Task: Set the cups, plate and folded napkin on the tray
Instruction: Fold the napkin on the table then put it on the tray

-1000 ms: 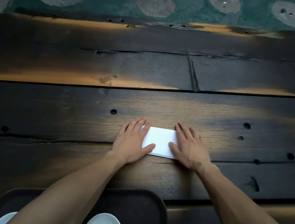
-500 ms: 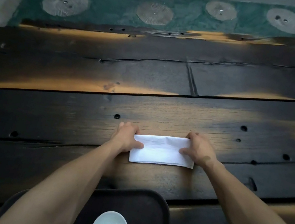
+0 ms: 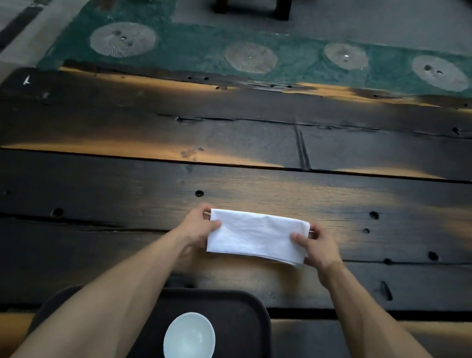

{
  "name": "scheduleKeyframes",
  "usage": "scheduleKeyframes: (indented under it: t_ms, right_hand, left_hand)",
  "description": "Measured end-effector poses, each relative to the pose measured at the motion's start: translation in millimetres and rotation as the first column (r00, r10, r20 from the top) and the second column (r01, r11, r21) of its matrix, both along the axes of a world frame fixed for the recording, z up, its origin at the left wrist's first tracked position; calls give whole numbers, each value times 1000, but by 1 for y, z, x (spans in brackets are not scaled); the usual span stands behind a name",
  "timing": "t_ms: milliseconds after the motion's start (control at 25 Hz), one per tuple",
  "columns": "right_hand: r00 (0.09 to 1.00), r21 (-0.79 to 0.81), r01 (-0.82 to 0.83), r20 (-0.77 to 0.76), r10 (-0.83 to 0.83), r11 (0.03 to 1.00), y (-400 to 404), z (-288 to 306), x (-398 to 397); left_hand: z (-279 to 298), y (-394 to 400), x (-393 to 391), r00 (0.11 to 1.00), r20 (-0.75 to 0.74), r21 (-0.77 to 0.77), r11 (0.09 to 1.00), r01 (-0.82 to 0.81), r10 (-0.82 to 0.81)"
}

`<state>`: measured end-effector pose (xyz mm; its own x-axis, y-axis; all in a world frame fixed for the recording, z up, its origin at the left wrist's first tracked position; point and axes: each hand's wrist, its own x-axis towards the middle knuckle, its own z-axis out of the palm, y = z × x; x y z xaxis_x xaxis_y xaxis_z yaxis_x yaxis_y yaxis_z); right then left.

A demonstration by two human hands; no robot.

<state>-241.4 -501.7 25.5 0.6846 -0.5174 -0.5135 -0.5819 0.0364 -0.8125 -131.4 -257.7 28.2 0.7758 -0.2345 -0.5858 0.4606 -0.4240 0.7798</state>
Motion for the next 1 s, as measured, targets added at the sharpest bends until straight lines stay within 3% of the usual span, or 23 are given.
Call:
scheduleKeyframes:
  t_ms: [160,440,640,1000]
  right_hand:
    - [995,31,24,95,-27,999,22,31,-17]
    - [974,-97,-106,192,123,990,60,80,-71]
    - [950,14,-181,262,171,983,92,90,-128]
    - [963,169,-268,75,259,949,127,41,-236]
  left_hand:
    - [29,16,-24,992,46,-80,990,-113,117]
    - [68,59,-103,942,233,-175,963,-205,243]
    - [74,103,-182,927,217,-219,941,-259,306]
    - [36,163,-292,955,165,-93,968,-232,245]
